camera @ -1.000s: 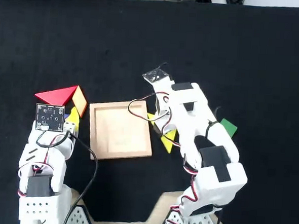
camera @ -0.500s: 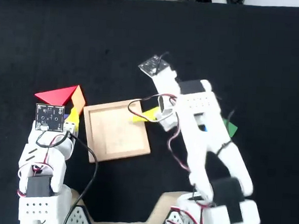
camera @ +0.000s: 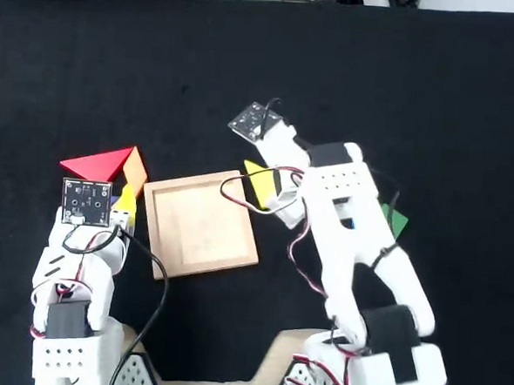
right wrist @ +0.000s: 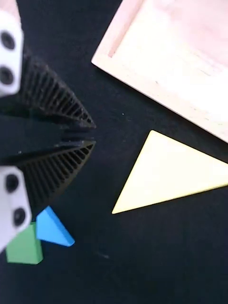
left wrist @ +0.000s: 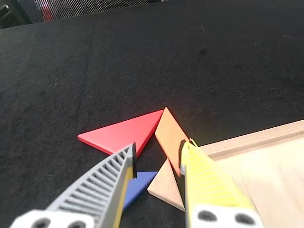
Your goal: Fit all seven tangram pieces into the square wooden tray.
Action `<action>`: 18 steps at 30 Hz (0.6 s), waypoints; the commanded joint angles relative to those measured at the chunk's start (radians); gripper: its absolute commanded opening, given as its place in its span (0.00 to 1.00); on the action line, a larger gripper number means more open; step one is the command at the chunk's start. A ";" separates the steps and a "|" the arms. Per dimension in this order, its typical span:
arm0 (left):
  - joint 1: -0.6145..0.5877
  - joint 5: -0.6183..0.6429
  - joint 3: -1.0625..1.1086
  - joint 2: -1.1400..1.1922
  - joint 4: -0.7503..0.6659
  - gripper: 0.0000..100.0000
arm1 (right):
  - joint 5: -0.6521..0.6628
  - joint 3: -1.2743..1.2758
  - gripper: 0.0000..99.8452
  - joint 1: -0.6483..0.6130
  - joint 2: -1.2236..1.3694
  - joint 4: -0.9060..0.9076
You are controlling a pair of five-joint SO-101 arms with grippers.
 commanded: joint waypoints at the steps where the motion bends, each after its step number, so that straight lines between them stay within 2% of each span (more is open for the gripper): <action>1: 0.008 -0.006 0.019 -0.002 0.006 0.17 | 0.009 -0.013 0.01 -0.006 0.016 -0.029; 5: 0.010 -0.006 0.019 -0.002 0.006 0.17 | 0.097 -0.021 0.03 -0.021 -0.002 -0.023; 9: 0.010 -0.006 0.019 -0.002 0.006 0.17 | 0.146 -0.021 0.24 -0.054 0.013 -0.060; 11: 0.007 -0.006 0.019 -0.002 0.006 0.17 | 0.176 -0.021 0.30 -0.054 0.039 -0.084; 14: 0.005 -0.008 0.019 -0.002 0.006 0.17 | 0.203 -0.028 0.29 -0.055 0.111 -0.110; 18: 0.008 -0.008 0.019 -0.002 0.006 0.17 | 0.181 -0.065 0.29 -0.117 0.203 -0.132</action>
